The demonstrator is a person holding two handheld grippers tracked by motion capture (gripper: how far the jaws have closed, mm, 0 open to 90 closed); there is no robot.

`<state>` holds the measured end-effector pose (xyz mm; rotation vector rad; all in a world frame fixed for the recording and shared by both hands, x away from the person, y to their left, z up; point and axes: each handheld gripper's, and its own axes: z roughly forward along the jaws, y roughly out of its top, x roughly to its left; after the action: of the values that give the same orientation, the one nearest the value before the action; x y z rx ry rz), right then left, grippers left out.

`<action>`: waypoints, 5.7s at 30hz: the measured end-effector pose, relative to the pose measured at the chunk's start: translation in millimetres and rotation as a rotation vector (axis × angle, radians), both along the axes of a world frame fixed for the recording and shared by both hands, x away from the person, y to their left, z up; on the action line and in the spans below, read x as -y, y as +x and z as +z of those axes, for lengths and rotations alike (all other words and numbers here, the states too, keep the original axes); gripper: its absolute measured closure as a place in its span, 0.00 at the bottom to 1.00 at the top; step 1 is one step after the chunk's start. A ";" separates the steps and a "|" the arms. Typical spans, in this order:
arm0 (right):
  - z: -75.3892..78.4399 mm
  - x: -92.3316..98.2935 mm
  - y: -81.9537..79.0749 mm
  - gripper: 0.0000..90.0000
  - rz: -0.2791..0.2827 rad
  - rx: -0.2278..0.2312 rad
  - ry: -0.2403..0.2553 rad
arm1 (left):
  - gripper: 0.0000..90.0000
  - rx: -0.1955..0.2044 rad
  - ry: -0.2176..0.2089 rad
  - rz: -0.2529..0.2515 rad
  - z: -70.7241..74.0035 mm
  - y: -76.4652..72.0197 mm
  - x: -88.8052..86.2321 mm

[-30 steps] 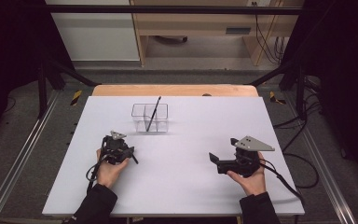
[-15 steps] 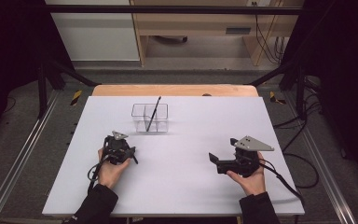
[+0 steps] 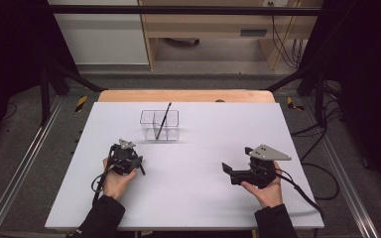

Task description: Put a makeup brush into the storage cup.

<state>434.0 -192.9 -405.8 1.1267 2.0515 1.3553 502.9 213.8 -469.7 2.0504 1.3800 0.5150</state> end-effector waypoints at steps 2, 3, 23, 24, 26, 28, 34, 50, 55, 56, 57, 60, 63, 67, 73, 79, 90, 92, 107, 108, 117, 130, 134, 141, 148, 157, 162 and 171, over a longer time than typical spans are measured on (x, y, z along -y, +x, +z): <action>0.0 0.1 0.0 0.04 0.000 0.001 -0.001 | 0.73 0.001 -0.006 0.005 -1.9 0.1 2.8; 0.1 0.2 0.0 0.04 -0.001 0.002 0.000 | 0.71 0.003 0.004 0.003 -2.0 -0.4 4.8; 1.0 0.9 -0.7 0.04 -0.003 0.005 0.001 | 0.84 -0.001 0.028 -0.039 2.2 -5.0 1.9; 1.1 1.1 -0.8 0.04 -0.003 0.006 0.001 | 0.84 -0.002 0.030 -0.040 2.4 -5.0 1.7; 1.5 1.6 -0.9 0.04 -0.002 0.008 0.000 | 0.84 -0.007 0.035 -0.039 3.1 -5.4 0.2; 1.8 1.8 -1.0 0.04 -0.002 0.009 0.002 | 0.83 -0.008 0.058 -0.034 3.2 -6.2 -0.7; 1.4 1.5 -0.9 0.04 -0.002 0.008 0.000 | 0.77 -0.012 0.066 -0.038 1.1 -7.1 -3.4; 1.8 1.9 -1.2 0.04 -0.003 0.009 -0.001 | 0.87 -0.031 0.077 -0.059 3.1 -13.0 -16.2; 1.7 2.0 -1.1 0.04 -0.003 0.009 -0.002 | 0.90 -0.040 0.073 -0.080 3.8 -13.6 -20.1; 1.7 2.0 -1.2 0.04 -0.003 0.009 -0.002 | 0.90 -0.041 0.071 -0.085 3.9 -13.7 -21.1; 1.7 2.0 -1.2 0.04 -0.003 0.009 -0.002 | 0.91 -0.043 0.069 -0.092 3.9 -13.8 -22.1; 1.7 2.0 -1.1 0.04 -0.003 0.009 -0.003 | 0.91 -0.048 0.066 -0.112 4.3 -14.0 -24.6; 1.3 1.6 -1.1 0.04 -0.002 0.008 -0.003 | 0.92 -0.049 0.067 -0.131 4.4 -14.5 -25.4; 1.2 1.4 -1.0 0.04 -0.003 0.008 -0.002 | 0.92 -0.050 0.069 -0.145 4.6 -14.3 -25.5; 1.7 2.0 -1.1 0.04 -0.001 0.009 -0.002 | 0.91 -0.055 0.061 -0.149 4.8 -13.9 -25.0; 1.6 1.9 -1.1 0.04 -0.002 0.010 -0.003 | 0.90 -0.058 0.068 -0.161 5.2 -13.7 -24.0; 2.0 2.2 -1.2 0.04 -0.004 0.010 -0.003 | 0.72 -0.041 0.074 -0.165 14.5 -13.8 -23.8; 2.0 2.1 -1.2 0.04 -0.004 0.010 -0.002 | 0.68 -0.038 0.065 -0.161 18.3 -13.4 -25.0; 3.2 2.9 -0.5 0.04 -0.006 0.009 0.005 | 0.47 -0.083 0.102 -0.199 42.1 8.2 -28.2; 3.3 2.9 -0.6 0.04 -0.006 0.008 0.007 | 0.46 -0.091 0.105 -0.199 43.0 10.4 -27.5; 3.8 3.5 -0.1 0.04 -0.005 0.009 0.008 | 0.45 -0.136 0.134 -0.213 44.9 26.5 -20.2; 2.6 2.4 0.7 0.04 -0.001 0.005 0.006 | 0.45 -0.214 0.166 -0.236 30.8 38.9 -10.8; 2.4 2.2 0.7 0.04 -0.002 0.004 0.006 | 0.52 -0.245 0.177 -0.242 26.8 42.3 -7.5; 2.5 2.1 0.6 0.04 -0.001 0.005 0.007 | 0.63 -0.275 0.182 -0.241 21.9 45.4 -4.9; 1.7 1.7 1.0 0.04 0.002 0.003 0.002 | 0.74 -0.280 0.180 -0.225 20.9 45.9 -3.6; 1.3 1.1 1.1 0.04 0.001 -0.001 0.003 | 0.84 -0.286 0.194 -0.226 21.2 42.4 0.4; 1.0 0.8 1.2 0.04 0.004 -0.003 0.000 | 0.88 -0.291 0.202 -0.231 21.3 41.3 1.8; 1.2 0.8 1.2 0.04 0.004 -0.004 0.002 | 0.92 -0.296 0.206 -0.235 21.6 40.9 2.5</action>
<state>435.2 -193.8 -404.6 1.1275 2.0562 1.3583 543.8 211.3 -448.1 2.4986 1.2635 0.2685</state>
